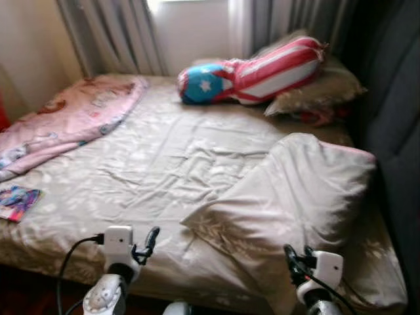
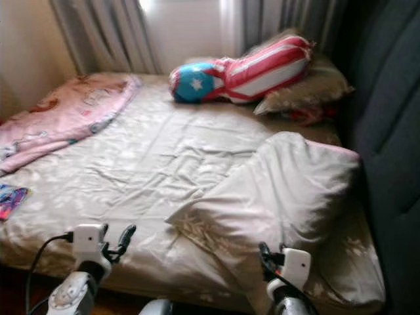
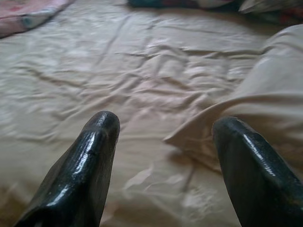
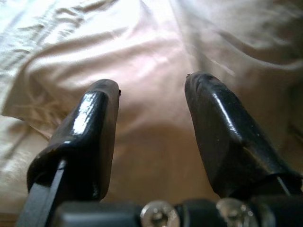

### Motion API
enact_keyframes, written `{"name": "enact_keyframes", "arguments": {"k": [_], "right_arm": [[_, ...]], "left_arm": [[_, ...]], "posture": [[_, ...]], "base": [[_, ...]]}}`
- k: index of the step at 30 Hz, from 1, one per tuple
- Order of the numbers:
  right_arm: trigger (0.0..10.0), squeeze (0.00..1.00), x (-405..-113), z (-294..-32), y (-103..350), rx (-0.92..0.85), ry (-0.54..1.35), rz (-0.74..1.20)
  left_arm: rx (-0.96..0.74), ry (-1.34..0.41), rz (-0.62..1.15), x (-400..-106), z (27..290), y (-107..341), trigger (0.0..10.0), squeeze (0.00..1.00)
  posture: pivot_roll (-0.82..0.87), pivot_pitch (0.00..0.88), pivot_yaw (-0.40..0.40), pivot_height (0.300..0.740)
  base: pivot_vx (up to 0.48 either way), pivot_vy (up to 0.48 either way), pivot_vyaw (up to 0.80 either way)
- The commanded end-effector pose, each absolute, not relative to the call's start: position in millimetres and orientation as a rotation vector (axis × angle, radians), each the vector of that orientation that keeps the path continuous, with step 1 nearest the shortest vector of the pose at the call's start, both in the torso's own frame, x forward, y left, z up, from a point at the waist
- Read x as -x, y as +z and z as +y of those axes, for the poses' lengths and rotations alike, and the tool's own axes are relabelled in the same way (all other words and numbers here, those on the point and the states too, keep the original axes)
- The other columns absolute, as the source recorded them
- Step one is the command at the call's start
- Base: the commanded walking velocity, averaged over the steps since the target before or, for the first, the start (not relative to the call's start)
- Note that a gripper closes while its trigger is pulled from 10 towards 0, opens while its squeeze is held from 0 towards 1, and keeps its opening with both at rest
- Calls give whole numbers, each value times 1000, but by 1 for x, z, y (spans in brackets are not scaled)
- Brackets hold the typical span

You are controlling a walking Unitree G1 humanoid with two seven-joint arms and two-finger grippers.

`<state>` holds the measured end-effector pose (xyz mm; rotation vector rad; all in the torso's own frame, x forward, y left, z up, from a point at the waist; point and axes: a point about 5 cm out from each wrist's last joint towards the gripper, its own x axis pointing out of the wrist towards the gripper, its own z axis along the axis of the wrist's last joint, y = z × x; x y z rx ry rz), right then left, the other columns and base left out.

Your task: Clean up the room

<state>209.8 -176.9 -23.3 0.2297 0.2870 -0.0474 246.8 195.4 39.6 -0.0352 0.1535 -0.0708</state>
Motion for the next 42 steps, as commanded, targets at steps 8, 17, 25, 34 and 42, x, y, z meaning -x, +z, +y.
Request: {"name": "enact_keyframes", "arguments": {"k": [8,17,25,34,42], "right_arm": [[10000,0,-211,-177,-23,-233,-64,278],[10000,0,-213,-177,-22,-235,-75,268],[10000,0,-214,-178,-20,-233,-87,253],[10000,0,-216,-181,-19,-216,-116,252],[10000,1000,-227,-178,-21,-216,-94,297]], "left_arm": [[25,-83,136,-250,196,46,10000,0],[25,-86,131,-251,196,47,10000,0],[29,-87,130,-252,195,47,10000,0],[32,-86,131,-252,195,47,10000,0],[32,-90,129,-252,195,48,10000,0]], "posture": [[-41,0,55,662],[-41,0,58,662],[-43,0,60,662],[-41,0,58,662],[-37,0,61,662]], "base": [[0,0,0],[142,0,0],[301,0,0],[136,0,0],[0,0,0]]}}
